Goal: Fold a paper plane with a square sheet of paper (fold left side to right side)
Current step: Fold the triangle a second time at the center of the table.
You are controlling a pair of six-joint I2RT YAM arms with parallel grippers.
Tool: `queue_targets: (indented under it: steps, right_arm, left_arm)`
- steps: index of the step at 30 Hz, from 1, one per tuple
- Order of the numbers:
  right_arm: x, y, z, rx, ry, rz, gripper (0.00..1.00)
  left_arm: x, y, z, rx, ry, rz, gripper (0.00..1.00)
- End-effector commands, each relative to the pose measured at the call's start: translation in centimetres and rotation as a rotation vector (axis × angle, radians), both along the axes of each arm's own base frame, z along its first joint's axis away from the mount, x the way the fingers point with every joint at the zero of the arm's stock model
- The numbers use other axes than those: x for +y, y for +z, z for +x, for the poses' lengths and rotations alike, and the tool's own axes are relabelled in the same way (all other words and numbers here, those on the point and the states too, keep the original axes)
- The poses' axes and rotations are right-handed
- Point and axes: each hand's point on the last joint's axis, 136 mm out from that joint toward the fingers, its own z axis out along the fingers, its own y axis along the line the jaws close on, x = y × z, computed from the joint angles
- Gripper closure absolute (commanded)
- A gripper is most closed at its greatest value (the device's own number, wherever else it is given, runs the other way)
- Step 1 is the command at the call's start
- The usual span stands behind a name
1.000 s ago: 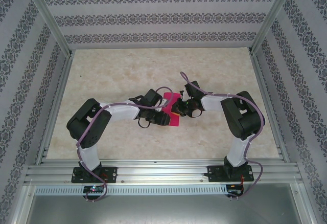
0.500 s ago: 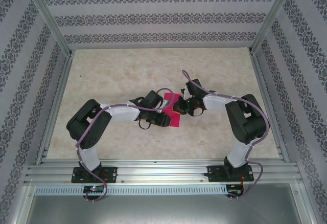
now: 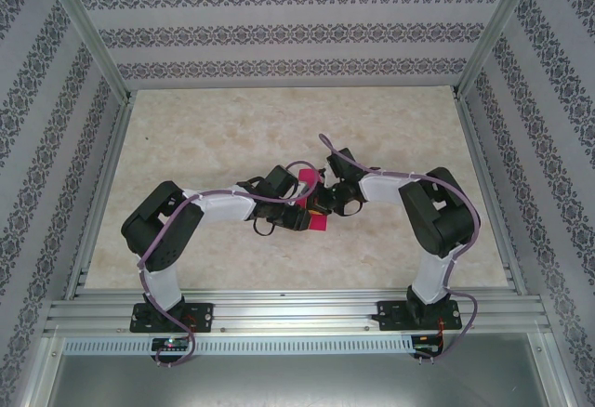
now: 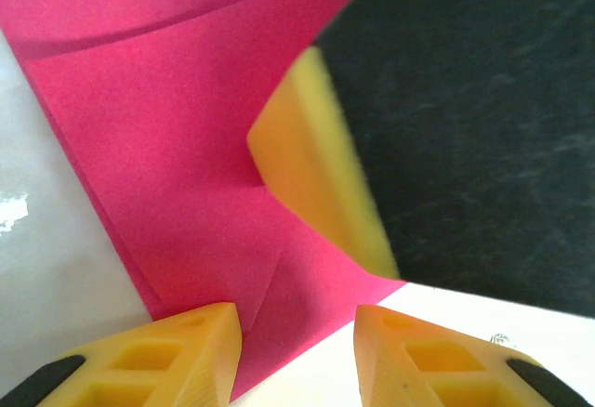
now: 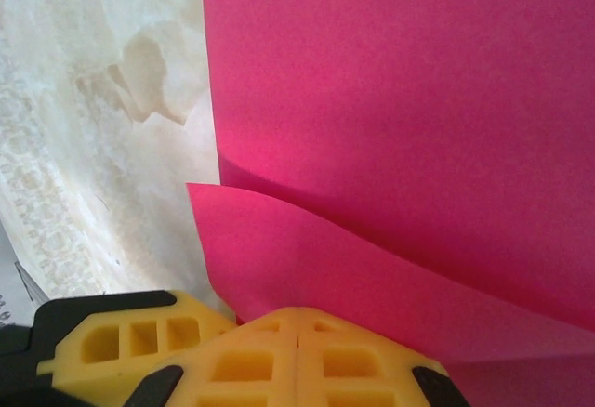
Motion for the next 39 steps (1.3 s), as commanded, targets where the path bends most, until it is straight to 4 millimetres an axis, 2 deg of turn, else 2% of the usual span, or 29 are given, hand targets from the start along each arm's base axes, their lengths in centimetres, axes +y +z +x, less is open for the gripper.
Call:
queue_targets:
  steps: [1, 12, 26, 28, 35, 39]
  right_arm:
    - [0.3, -0.4, 0.0, 0.013, 0.01, -0.016, 0.97]
    - [-4.6, -2.0, 1.2, -0.058, 0.024, -0.242, 0.95]
    - [-8.9, -1.2, 2.8, -0.103, -0.055, -0.25, 0.93]
    - [-9.0, -0.6, 3.0, -0.114, -0.064, -0.235, 0.93]
    - [-7.8, 4.8, 3.1, -0.208, -0.078, -0.15, 0.92]
    - [-5.0, 4.7, 1.5, -0.176, -0.042, -0.079, 0.91]
  left_arm:
    - [1.8, -3.5, -3.1, 0.105, -0.024, 0.122, 0.6]
    - [2.8, -4.3, -3.8, 0.122, -0.026, 0.154, 0.6]
    - [3.1, -4.9, -4.2, 0.129, -0.017, 0.151, 0.61]
    - [3.0, -4.8, -4.2, 0.126, -0.018, 0.148, 0.6]
    - [2.3, -3.7, -3.5, 0.101, -0.018, 0.123, 0.6]
    - [1.9, -3.3, -3.2, 0.093, -0.023, 0.12, 0.6]
